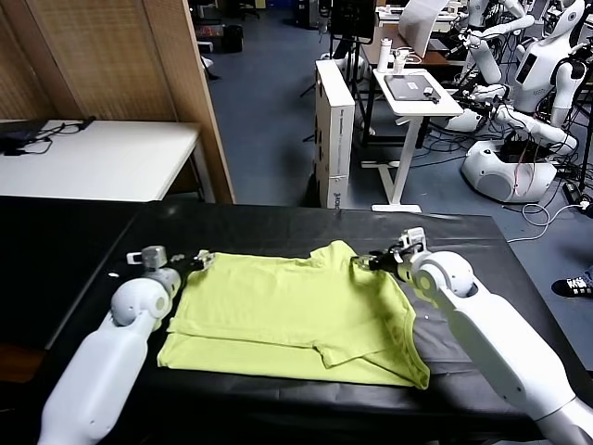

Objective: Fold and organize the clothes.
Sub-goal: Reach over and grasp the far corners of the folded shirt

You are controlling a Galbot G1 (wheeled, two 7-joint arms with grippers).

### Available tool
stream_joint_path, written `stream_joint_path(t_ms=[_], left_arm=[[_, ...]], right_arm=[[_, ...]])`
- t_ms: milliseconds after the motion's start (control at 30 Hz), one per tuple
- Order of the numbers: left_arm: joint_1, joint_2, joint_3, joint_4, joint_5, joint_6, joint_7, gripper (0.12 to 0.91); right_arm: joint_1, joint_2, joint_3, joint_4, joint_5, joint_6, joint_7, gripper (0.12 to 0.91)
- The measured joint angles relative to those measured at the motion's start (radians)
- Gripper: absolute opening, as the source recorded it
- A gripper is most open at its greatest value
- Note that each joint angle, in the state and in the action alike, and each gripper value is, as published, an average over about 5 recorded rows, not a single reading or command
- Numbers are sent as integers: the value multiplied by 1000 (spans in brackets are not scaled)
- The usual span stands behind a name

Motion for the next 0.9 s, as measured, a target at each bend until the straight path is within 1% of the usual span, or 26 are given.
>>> stream_joint_path(t_ms=[100, 200, 400, 567, 800, 900], left_arm=[[1, 0, 1, 0, 9, -1, 3, 198], [2, 0, 1, 1, 15, -3, 4, 176], [4, 0, 0, 1, 23, -12, 5, 144], [21, 6, -17, -24, 18, -15, -2, 144], [86, 37, -58, -122, -6, -12, -5, 144], [124, 49, -75, -171, -10, -11, 7, 144]], right_arm=[[-1, 0, 1, 0, 0, 1, 0, 183], [-3, 2, 4, 1, 0, 6, 1, 146], [-20, 4, 25, 24, 6, 44, 2, 140], [-51, -15, 60, 67, 11, 51, 2, 140], [-106, -51, 98, 125, 13, 55, -1, 140], [-119, -49, 101, 131, 9, 55, 0, 140]])
